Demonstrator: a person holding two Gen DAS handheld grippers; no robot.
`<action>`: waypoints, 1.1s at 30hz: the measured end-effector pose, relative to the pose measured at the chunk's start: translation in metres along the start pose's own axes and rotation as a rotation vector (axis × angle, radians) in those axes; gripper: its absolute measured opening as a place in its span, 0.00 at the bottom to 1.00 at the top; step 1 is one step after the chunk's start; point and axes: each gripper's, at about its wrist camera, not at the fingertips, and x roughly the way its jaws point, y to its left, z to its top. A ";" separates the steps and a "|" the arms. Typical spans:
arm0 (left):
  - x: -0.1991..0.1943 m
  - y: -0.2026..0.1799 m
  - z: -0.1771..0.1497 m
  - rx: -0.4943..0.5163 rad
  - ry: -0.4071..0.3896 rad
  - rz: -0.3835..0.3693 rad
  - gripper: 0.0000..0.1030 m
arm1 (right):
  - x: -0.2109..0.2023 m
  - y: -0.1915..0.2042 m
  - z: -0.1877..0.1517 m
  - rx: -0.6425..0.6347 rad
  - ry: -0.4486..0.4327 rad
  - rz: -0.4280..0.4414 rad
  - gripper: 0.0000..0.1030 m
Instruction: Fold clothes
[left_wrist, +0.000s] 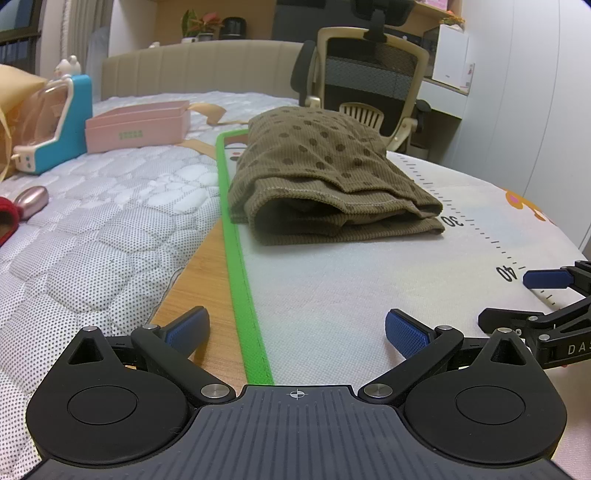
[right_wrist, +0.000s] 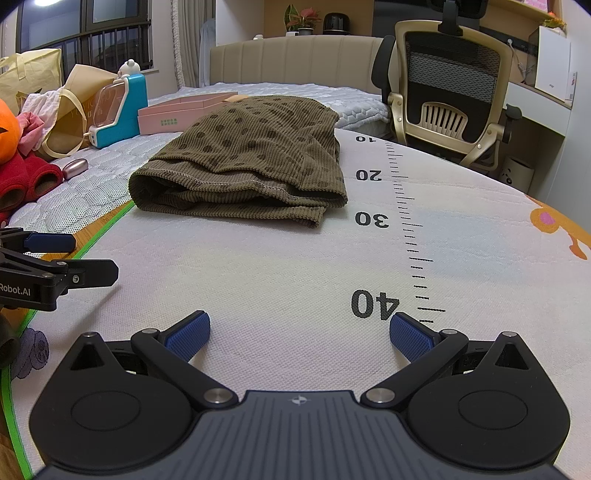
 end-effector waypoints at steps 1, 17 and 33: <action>0.000 0.000 0.000 0.000 0.000 0.000 1.00 | 0.000 0.000 0.000 0.000 0.000 0.000 1.00; 0.001 -0.006 0.001 0.054 0.027 0.010 1.00 | 0.000 0.000 0.000 -0.001 0.000 -0.001 1.00; 0.002 -0.006 0.000 0.079 0.033 0.002 1.00 | 0.000 0.000 0.001 -0.002 0.000 -0.001 1.00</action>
